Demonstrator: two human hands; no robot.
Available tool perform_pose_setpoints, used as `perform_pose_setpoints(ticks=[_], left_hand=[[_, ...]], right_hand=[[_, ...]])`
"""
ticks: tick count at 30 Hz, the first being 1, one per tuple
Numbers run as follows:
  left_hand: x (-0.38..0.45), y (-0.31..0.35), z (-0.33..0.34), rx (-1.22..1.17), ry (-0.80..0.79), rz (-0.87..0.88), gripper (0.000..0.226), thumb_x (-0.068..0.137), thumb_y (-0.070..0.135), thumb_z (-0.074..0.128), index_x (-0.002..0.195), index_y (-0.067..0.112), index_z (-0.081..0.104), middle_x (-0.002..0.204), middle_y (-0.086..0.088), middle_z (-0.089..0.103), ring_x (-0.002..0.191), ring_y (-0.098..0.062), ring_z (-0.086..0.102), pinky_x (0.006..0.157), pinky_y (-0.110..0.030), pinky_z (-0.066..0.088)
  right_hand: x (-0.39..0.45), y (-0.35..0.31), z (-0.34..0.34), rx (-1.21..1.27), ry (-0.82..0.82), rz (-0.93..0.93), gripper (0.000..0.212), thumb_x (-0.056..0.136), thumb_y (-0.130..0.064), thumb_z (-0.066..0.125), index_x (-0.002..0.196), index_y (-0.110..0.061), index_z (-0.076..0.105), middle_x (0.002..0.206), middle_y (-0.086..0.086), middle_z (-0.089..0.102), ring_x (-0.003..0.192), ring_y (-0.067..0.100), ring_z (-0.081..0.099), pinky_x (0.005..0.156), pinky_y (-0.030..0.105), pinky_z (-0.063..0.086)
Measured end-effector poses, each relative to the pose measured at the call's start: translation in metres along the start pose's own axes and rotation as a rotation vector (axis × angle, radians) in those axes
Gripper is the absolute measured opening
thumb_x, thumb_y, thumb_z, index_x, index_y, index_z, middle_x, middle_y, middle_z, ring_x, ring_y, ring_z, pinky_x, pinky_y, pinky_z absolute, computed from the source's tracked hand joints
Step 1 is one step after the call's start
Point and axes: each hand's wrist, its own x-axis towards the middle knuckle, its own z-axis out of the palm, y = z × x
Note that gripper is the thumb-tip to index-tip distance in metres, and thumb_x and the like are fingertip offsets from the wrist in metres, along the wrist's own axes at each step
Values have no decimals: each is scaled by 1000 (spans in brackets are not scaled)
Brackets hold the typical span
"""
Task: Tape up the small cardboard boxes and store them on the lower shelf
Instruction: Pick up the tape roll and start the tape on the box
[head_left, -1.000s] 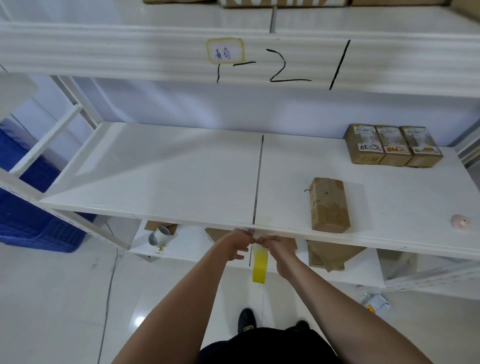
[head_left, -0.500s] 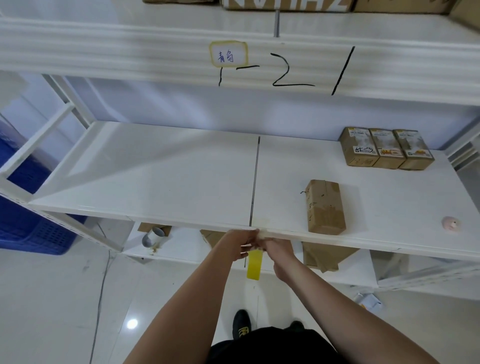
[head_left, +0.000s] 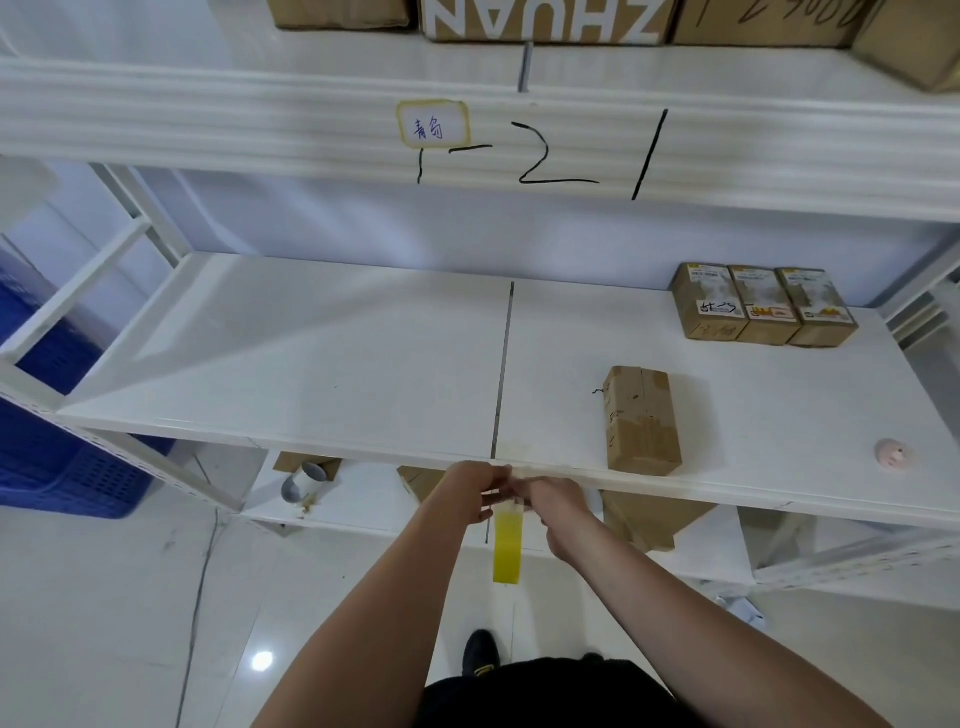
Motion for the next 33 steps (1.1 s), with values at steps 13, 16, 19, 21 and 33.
perform_pose_setpoints(ticks=[13, 16, 19, 21, 33], left_hand=[[-6, 9, 5, 34, 61, 49, 16, 92, 12, 72, 105, 9, 63, 84, -1, 72, 73, -12, 70, 57, -30, 43], [-5, 11, 5, 57, 67, 91, 16, 92, 12, 72, 105, 8, 64, 76, 0, 71, 61, -10, 70, 59, -29, 46], [-5, 9, 4, 61, 66, 109, 15, 92, 12, 72, 103, 8, 62, 73, 1, 71, 55, -11, 69, 63, -30, 47], [-6, 8, 4, 71, 62, 111, 18, 92, 13, 73, 105, 9, 62, 78, 0, 73, 62, -12, 71, 63, -31, 46], [-9, 1, 7, 134, 68, 123, 5, 94, 13, 67, 97, 10, 66, 90, -3, 79, 65, -15, 73, 64, -28, 44]], right_hand=[[3, -6, -6, -73, -35, -35, 19, 77, -30, 82, 74, -17, 69, 75, -1, 69, 72, 18, 61, 61, 26, 40], [2, -5, -6, 4, -49, -9, 24, 73, -32, 87, 80, -17, 69, 85, 3, 69, 79, 22, 60, 74, 32, 48], [1, -2, -10, 64, -60, 33, 27, 70, -28, 90, 82, -15, 70, 83, 4, 70, 83, 20, 65, 72, 30, 53], [-1, -2, -14, 60, -77, 25, 27, 72, -28, 89, 86, -12, 72, 84, 5, 72, 82, 19, 67, 73, 30, 54], [-8, -2, -4, 170, 11, 96, 35, 93, -40, 69, 106, -7, 68, 104, 8, 74, 98, 26, 69, 95, 46, 53]])
